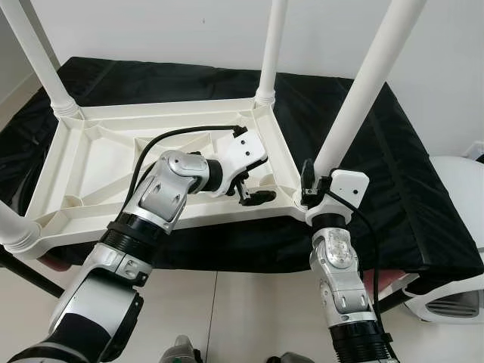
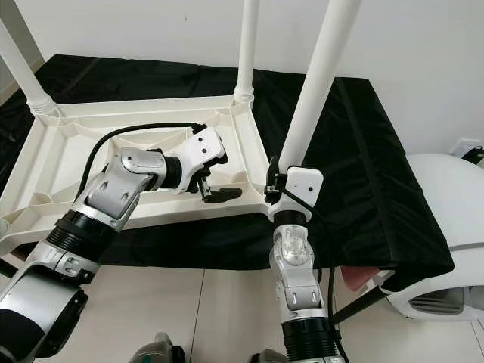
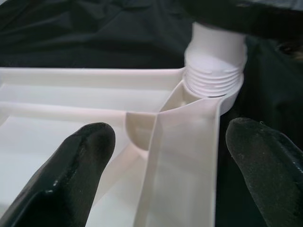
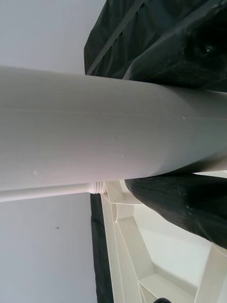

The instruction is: Building children table

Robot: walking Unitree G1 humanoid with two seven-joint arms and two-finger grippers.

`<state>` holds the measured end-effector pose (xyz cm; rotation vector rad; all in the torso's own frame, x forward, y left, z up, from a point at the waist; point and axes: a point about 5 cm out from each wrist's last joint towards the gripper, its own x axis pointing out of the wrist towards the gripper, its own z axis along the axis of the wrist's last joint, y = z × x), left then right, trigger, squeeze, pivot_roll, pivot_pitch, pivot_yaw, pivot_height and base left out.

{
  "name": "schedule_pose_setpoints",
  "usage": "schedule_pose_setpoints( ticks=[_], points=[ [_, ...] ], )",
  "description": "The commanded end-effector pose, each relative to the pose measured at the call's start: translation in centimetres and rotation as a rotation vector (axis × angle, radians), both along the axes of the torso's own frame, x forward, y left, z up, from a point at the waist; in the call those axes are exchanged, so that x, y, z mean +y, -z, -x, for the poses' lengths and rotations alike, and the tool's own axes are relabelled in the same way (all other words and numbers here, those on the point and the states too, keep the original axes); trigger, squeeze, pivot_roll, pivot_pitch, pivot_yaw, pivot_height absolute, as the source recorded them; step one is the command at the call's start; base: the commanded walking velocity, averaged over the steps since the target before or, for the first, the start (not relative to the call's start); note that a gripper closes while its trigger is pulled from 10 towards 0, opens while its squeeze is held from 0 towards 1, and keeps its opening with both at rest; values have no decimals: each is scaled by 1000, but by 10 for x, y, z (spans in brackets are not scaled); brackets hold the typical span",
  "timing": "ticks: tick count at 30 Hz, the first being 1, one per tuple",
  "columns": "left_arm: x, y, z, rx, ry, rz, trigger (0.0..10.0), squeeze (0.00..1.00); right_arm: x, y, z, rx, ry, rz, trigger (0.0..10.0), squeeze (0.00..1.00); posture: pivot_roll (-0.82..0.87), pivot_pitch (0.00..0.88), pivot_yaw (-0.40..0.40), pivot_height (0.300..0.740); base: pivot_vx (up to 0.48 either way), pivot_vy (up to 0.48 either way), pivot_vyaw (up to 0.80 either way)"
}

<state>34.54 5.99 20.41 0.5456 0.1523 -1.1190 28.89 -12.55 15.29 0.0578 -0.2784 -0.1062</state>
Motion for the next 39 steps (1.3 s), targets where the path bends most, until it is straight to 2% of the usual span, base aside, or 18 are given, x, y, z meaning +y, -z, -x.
schedule_pose_setpoints(
  ticks=[1, 4, 10, 20, 21, 22, 23, 26, 27, 39],
  points=[
    [3, -5, -8, -37, -100, 26, 10000, 0, -6, 27, 2, 134, 24, -13, 10000, 0, 17, 0, 0, 740, 0, 0, 0],
    [11, -8, -18, -41, -194, 48, 10000, 0, -6, 27, 2, 136, 23, -13, 10000, 0, 19, 0, 0, 740, 0, 0, 0],
    [15, -9, -22, -41, -240, 62, 10000, 0, -6, 27, 1, 135, 23, -11, 10000, 0, 18, 0, 0, 740, 0, 0, 0],
    [16, -9, -23, -40, -255, 74, 10000, 0, -6, 27, 1, 134, 21, -10, 10000, 0, 19, 0, 0, 740, 0, 0, 0],
    [18, -9, -24, -39, -263, 78, 10000, 0, -6, 27, 1, 134, 19, -13, 10000, 733, 19, 0, 0, 740, 0, 0, 0],
    [18, -9, -24, -39, -263, 78, 10000, 0, -6, 27, 1, 134, 19, -13, 10000, 733, 19, 0, 0, 740, 0, 0, 0],
    [19, -9, -25, -38, -269, 81, 10000, 0, -6, 27, 1, 133, 9, -21, 10000, 1000, 21, 0, 0, 740, 0, 0, 0],
    [20, -9, -25, -36, -276, 84, 10000, 0, -6, 27, 1, 134, 6, -20, 10000, 1000, 22, 0, 0, 740, 0, 0, 0],
    [20, -9, -26, -35, -277, 85, 10000, 0, -6, 27, 1, 134, 6, -19, 10000, 294, 22, 56, -8, 740, 0, 0, 0],
    [20, -9, -26, -35, -277, 85, 10000, 0, -6, 27, 1, 134, 6, -19, 10000, 294, 22, 56, -8, 740, 0, 0, 0]
  ],
)
